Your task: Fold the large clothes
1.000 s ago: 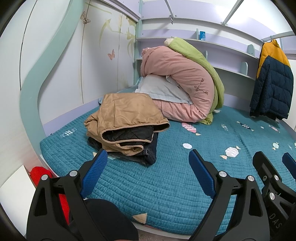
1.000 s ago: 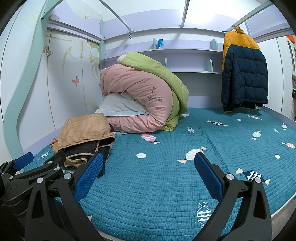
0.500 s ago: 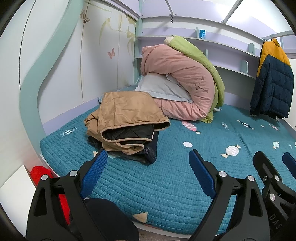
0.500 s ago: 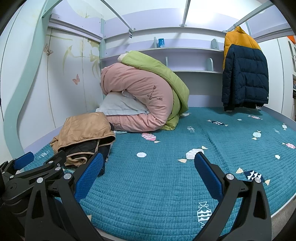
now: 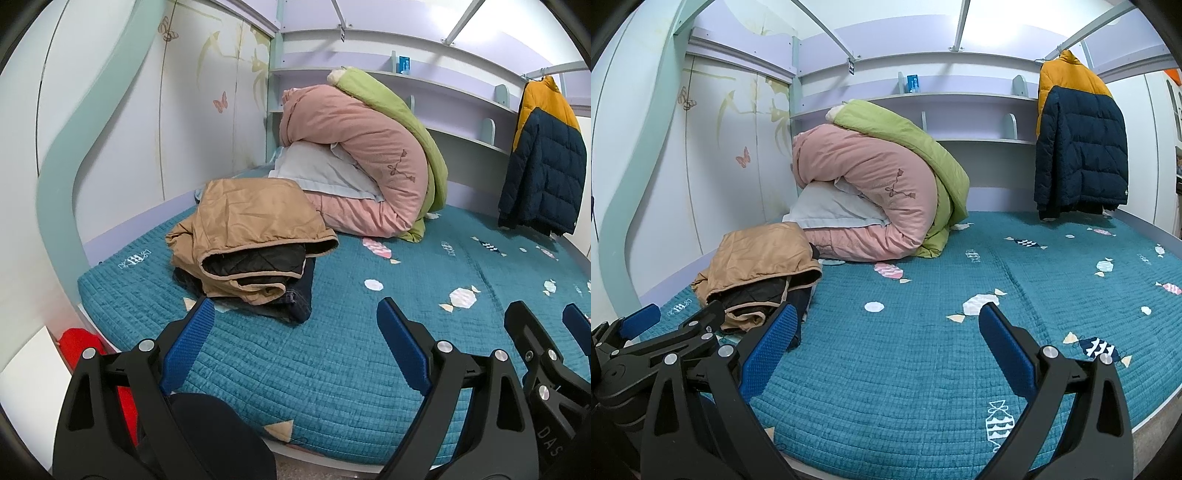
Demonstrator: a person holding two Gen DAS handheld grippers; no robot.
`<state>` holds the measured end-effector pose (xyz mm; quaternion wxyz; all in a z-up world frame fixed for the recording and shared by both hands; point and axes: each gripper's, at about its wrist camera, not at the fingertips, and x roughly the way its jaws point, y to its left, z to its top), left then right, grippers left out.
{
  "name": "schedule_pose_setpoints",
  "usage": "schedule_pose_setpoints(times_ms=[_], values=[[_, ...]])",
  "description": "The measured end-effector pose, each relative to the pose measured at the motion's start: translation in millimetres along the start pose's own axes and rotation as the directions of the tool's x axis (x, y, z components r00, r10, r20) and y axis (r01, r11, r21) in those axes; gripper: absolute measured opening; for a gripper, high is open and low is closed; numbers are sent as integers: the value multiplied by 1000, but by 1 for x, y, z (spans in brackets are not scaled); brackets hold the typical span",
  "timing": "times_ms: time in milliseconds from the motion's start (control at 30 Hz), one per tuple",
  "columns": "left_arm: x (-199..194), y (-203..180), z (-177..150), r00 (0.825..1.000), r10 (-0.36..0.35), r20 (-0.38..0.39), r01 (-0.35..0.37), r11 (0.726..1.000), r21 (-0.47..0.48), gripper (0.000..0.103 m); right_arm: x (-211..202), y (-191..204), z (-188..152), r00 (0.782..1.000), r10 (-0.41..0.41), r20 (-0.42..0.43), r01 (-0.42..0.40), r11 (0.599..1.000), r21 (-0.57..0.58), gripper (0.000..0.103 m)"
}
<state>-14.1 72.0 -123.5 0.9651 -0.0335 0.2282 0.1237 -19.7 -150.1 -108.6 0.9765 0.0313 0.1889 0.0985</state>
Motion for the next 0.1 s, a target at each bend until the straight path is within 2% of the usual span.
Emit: schedule_pose_setpoints(times_ms=[100], values=[[0,1,0,1000,-1,-3,1,1000,-1,90,0,-1,0,1000,-1,-1,1,1000,-3,95]])
